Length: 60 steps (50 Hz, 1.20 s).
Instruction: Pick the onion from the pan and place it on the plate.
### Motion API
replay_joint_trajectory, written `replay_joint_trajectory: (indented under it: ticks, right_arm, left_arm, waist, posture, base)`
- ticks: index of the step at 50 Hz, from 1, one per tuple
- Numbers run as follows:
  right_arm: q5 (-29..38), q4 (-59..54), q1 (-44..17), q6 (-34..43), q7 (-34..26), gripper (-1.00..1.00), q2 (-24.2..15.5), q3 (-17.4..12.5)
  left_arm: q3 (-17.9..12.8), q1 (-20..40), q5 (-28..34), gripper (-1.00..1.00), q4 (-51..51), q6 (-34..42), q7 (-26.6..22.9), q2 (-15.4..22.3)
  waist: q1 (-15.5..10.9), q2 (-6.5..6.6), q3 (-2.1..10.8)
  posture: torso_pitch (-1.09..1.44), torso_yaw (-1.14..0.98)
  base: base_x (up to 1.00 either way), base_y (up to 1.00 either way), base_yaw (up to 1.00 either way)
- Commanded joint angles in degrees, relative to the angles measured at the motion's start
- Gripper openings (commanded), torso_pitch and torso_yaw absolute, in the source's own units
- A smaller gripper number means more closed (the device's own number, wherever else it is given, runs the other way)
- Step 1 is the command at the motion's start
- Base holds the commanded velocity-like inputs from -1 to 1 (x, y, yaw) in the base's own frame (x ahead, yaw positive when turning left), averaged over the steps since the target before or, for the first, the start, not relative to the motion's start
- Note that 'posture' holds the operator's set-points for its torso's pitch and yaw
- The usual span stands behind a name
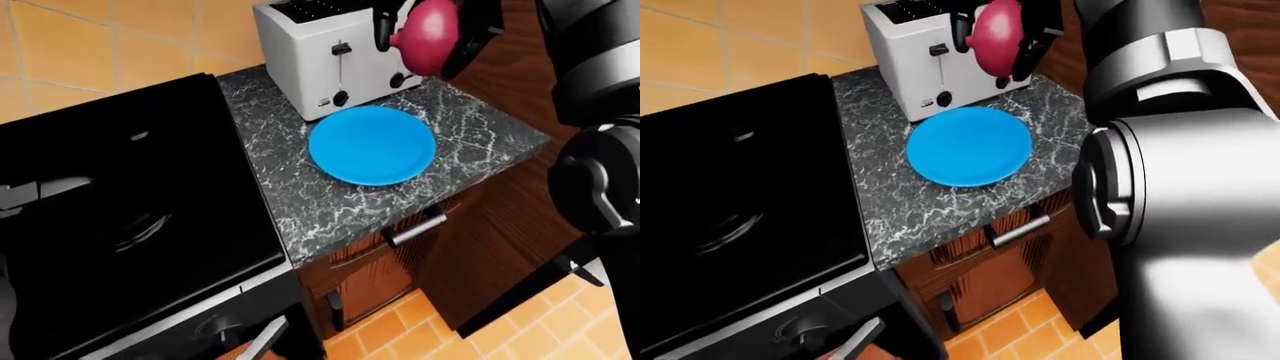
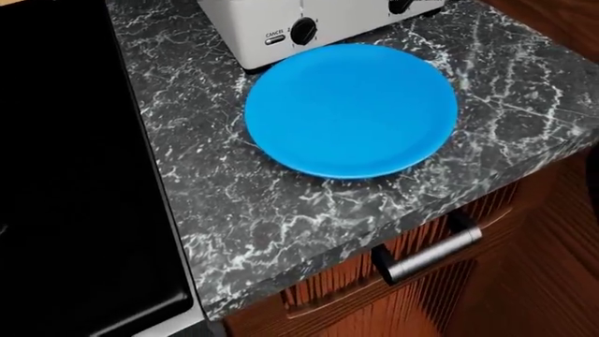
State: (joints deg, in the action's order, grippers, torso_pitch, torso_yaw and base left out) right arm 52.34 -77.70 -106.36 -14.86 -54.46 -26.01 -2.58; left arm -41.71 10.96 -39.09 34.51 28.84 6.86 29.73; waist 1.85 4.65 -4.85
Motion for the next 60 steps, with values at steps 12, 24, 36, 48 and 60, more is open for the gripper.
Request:
replay_joint_trajectory:
  ticks: [12, 24, 36, 48, 60]
  right_arm:
    - [-1.48, 2.55, -2.75, -0.34, 0.17, -1.00, -0.44, -0.57]
    - [-1.68, 2.59, -2.67, -0.26, -0.10, -1.00, -0.52, -0.59]
    - [-1.85, 2.63, -2.41, -0.94, -0.11, -1.00, -0.59, -0.43]
    - [-1.60, 2.64, -2.23, -0.88, -0.28, -1.00, -0.56, -0.29]
    - [-1.70, 2.63, -2.39, -1.22, -0.88, -1.00, -0.57, -0.44]
  left_arm:
    - [-1.21, 0.91, -0.27, 1.00, 1.51, -1.35, 0.07, 1.39]
    - [-1.09, 0.78, -0.15, 1.00, 1.62, -1.41, 0.02, 1.28]
    - [-1.22, 0.83, -0.17, 1.00, 1.77, -1.29, 0.10, 1.42]
    - [-1.43, 0.67, -0.20, 1.00, 1.75, -1.34, -0.09, 1.35]
    - [-1.62, 0.75, -0.47, 1.00, 1.76, -1.22, 0.00, 1.55]
  waist:
    - [-0.04, 0.83, 4.04]
    - [-1.38, -2.89, 3.29]
    - [0.63, 0.05, 1.01]
    - [0.68, -0.06, 1.76]
    - [-1.33, -5.55, 2.34]
  posture:
    - [0.00, 0.00]
    - [0.00, 0.00]
    - [0.00, 0.00]
    - [0.00, 0.00]
    - [0.00, 0.00]
  base:
    - [0.00, -0.25, 0.00]
    - [0.00, -0.42, 0.00]
    - [0.00, 0.00, 0.00]
    - [0.00, 0.00, 0.00]
    - [0.34, 0.00, 0.00]
